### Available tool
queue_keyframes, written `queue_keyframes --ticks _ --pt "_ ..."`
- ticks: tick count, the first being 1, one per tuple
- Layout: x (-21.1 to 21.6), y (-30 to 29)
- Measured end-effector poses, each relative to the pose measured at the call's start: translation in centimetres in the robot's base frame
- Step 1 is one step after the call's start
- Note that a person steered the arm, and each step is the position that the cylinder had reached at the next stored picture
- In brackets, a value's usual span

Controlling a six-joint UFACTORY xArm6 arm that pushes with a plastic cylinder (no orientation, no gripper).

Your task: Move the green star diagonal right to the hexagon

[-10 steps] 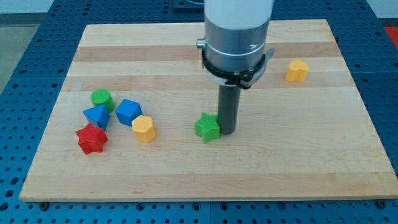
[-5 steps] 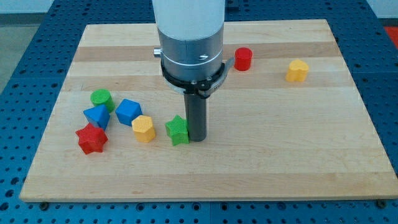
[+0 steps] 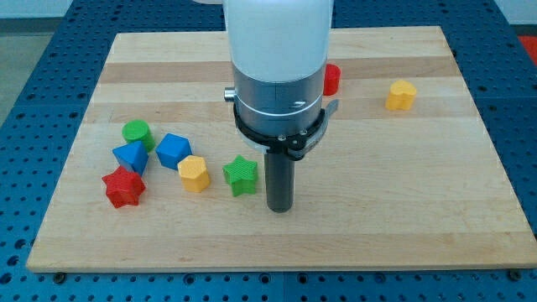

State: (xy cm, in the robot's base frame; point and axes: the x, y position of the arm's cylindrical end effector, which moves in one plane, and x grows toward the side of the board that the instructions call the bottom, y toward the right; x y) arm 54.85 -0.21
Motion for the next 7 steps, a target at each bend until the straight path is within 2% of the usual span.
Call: queue_keyframes --ticks 7 --pt "-1.0 3.1"
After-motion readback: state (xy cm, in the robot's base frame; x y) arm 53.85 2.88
